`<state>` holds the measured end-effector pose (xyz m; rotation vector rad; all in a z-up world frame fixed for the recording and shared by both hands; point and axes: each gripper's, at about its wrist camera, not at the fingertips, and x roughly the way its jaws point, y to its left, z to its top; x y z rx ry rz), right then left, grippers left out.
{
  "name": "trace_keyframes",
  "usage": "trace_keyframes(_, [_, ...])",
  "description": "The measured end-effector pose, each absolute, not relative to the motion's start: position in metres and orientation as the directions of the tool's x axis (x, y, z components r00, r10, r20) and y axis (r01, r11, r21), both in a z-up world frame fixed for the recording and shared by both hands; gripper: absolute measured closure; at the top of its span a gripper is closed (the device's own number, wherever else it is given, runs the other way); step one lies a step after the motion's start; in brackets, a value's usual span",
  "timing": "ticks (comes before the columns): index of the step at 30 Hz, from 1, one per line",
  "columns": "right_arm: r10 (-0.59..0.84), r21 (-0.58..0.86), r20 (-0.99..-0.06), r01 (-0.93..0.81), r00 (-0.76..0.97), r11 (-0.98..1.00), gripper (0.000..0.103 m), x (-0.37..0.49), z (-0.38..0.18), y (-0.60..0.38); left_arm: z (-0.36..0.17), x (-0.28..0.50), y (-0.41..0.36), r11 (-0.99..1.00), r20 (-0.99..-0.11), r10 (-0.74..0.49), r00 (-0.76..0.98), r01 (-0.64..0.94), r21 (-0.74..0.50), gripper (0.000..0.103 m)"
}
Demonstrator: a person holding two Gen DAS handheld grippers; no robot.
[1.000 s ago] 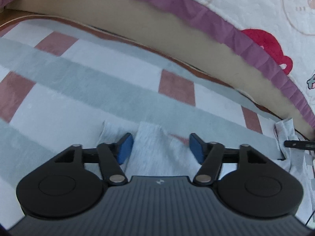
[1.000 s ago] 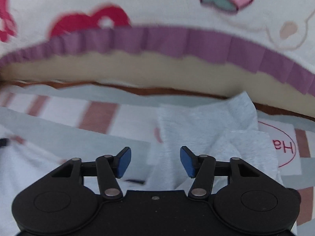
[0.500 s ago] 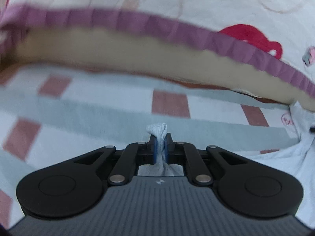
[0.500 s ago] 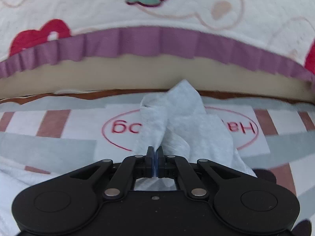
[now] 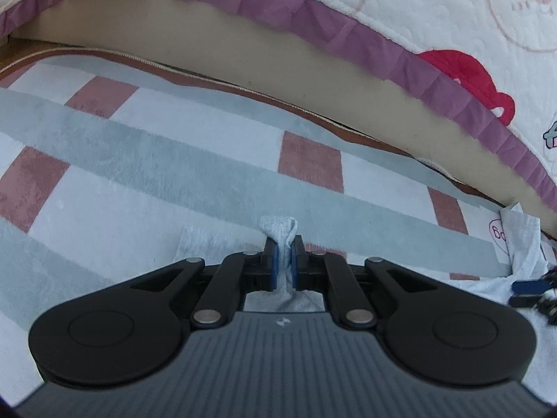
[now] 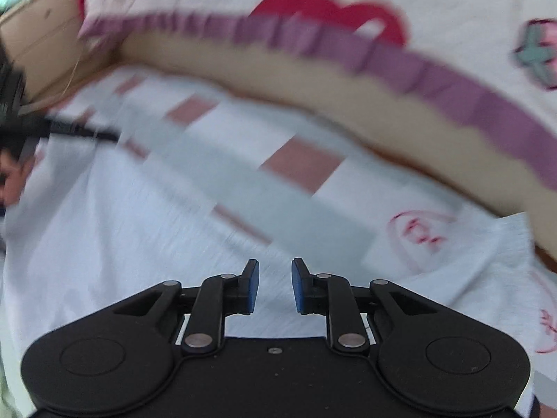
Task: Fold clothes
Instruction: 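Pull the folded edge straight with the left gripper while the right gripper smooths the shirt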
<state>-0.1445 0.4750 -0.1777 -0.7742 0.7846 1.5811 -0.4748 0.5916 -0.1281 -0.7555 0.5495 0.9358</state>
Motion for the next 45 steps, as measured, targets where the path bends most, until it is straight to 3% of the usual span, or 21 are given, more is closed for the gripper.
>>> trace_keyframes(3, [0.516,0.032,-0.851,-0.99,-0.099,-0.137,0.041,-0.152,-0.193,0.477,-0.128,-0.481,0.595,0.349,-0.707,0.485,0.515,-0.855,-0.384,0.096])
trace_keyframes(6, [0.529,-0.003,-0.846,-0.991,-0.068,-0.133,0.038,-0.155,-0.203,0.468,-0.129,-0.487,0.597,0.324,-0.707,0.462,0.536,-0.844,-0.428,0.096])
trace_keyframes(7, [0.542,0.022,-0.836,-0.992,-0.086,-0.123,0.043,-0.153,-0.203,0.464,-0.129,-0.488,0.596,0.317,-0.708,0.457,0.539,-0.842,-0.437,0.096])
trace_keyframes(8, [0.557,0.042,-0.824,-0.992,-0.103,-0.122,0.056,-0.151,-0.204,0.461,-0.129,-0.49,0.595,0.307,-0.711,0.448,0.542,-0.84,-0.447,0.096])
trace_keyframes(9, [0.574,0.042,-0.812,-0.992,-0.106,-0.123,0.096,-0.151,-0.203,0.457,-0.128,-0.491,0.592,0.3,-0.713,0.439,0.547,-0.837,-0.458,0.096])
trace_keyframes(15, [0.7,-0.103,-0.714,-0.991,0.013,-0.087,0.098,-0.176,-0.157,0.427,-0.112,-0.505,0.567,0.314,-0.723,0.39,0.571,-0.82,-0.478,0.096])
trace_keyframes(21, [0.66,-0.288,-0.745,-0.939,0.097,-0.188,0.099,-0.198,-0.162,0.443,-0.125,-0.492,0.562,0.357,-0.787,0.315,0.53,-0.835,-0.419,0.096])
trace_keyframes(24, [0.637,-0.304,-0.767,-0.918,0.076,-0.256,0.101,-0.203,-0.176,0.461,-0.124,-0.488,0.555,0.4,-0.801,0.311,0.512,-0.835,-0.379,0.096])
trace_keyframes(28, [0.625,-0.286,-0.78,-0.91,0.038,-0.301,0.102,-0.204,-0.179,0.467,-0.119,-0.503,0.552,0.378,-0.775,0.311,0.55,-0.82,-0.43,0.095])
trace_keyframes(32, [0.616,-0.278,-0.786,-0.915,0.041,-0.294,0.101,-0.198,-0.181,0.461,-0.106,-0.529,0.558,0.317,-0.723,0.391,0.57,-0.821,-0.475,0.095])
trace_keyframes(38, [0.609,-0.202,-0.793,-0.948,0.011,-0.246,0.094,-0.182,-0.188,0.449,-0.104,-0.534,0.544,0.32,-0.661,0.36,0.659,-0.752,-0.576,0.097])
trace_keyframes(41, [0.589,-0.211,-0.808,-0.937,0.006,-0.279,0.072,-0.186,-0.194,0.445,-0.096,-0.536,0.542,0.313,-0.578,0.381,0.722,-0.689,-0.654,0.098])
trace_keyframes(45, [0.617,-0.24,-0.786,-0.936,0.031,-0.258,0.06,-0.187,-0.194,0.449,-0.081,-0.543,0.543,0.337,-0.532,0.53,0.661,-0.739,-0.583,0.098])
